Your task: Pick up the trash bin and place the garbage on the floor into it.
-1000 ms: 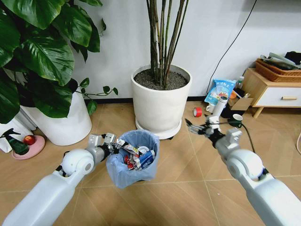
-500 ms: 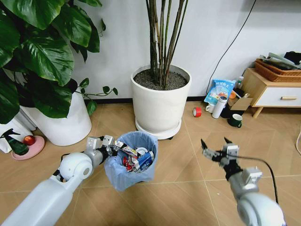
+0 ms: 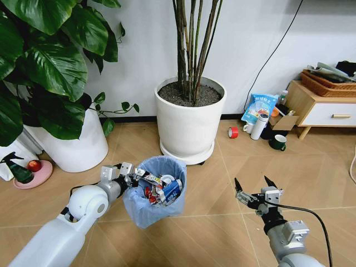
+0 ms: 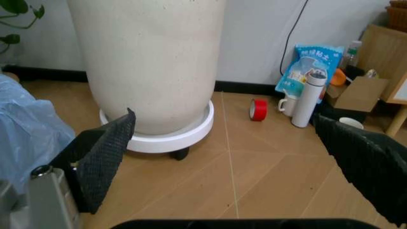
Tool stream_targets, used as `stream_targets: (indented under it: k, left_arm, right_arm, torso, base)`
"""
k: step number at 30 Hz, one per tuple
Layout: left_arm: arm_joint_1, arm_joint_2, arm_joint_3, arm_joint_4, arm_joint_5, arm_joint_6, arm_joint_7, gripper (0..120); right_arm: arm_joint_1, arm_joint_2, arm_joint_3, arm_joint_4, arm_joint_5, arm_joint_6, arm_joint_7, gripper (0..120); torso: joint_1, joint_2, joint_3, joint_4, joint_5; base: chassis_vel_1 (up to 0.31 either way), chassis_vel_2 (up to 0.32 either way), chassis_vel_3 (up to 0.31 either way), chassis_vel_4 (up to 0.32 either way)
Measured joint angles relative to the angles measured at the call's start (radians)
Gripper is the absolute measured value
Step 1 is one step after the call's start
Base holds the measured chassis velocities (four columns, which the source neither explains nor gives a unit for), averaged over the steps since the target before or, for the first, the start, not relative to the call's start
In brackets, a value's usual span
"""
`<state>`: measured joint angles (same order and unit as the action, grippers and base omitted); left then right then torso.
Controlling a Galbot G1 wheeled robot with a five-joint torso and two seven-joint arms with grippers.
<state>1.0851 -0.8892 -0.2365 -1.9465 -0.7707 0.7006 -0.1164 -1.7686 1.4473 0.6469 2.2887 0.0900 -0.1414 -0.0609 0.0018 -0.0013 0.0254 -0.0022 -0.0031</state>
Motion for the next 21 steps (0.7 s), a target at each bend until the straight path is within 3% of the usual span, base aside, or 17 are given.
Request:
stream_targets:
  k: [21]
  left_arm:
    - [0.052,-0.006,-0.017,-0.033,0.009,0.000,-0.008,0]
  right_arm:
    - [-0.017,-0.004,-0.019,-0.011,-0.016,0.032,-0.025,100]
  torso:
    - [0.000,0.000,0.000,0.0000,0.0000]
  base:
    - [0.078,-0.077,-0.079,0.074]
